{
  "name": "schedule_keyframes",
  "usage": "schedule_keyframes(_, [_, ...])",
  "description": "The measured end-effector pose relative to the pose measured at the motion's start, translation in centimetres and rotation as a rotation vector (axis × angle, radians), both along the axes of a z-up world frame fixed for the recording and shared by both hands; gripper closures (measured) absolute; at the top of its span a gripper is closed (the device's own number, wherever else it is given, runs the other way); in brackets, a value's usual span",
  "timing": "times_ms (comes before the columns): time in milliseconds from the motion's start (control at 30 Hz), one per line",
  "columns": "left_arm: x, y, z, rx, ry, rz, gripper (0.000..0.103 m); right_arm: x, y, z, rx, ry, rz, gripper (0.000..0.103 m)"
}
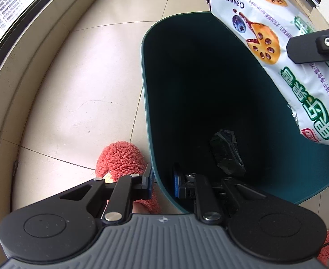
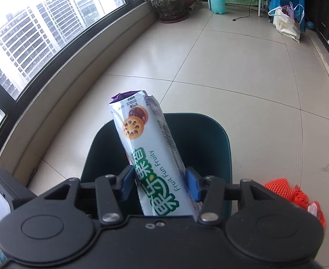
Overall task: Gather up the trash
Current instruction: 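Carry the snack box over the bin with the right tool and release it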
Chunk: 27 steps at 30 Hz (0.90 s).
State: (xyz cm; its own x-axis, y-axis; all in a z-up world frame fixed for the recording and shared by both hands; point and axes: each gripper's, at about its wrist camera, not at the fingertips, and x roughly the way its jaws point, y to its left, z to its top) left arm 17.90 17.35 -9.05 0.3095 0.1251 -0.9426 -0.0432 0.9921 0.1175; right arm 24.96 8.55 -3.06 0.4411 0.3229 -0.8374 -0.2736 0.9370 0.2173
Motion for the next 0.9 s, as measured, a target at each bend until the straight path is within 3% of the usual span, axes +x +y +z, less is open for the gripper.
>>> schedule_keyframes(500, [0.2, 0.8, 0.1, -0.029, 0.007, 0.001, 0.087, 3.4, 3.0, -8.3, -0.145, 0.119, -0.021, 0.053])
schedule_keyframes(700, [0.3, 0.6, 0.1, -0.027, 0.010, -0.002, 0.087, 3.1, 4.3, -9.3, -0.189, 0.118, -0.008, 0.043])
schedule_keyframes(900, [0.3, 0.3, -0.1, -0.020, 0.012, -0.003, 0.087, 2.8, 3.7, -8.7, -0.158, 0.118, -0.002, 0.037])
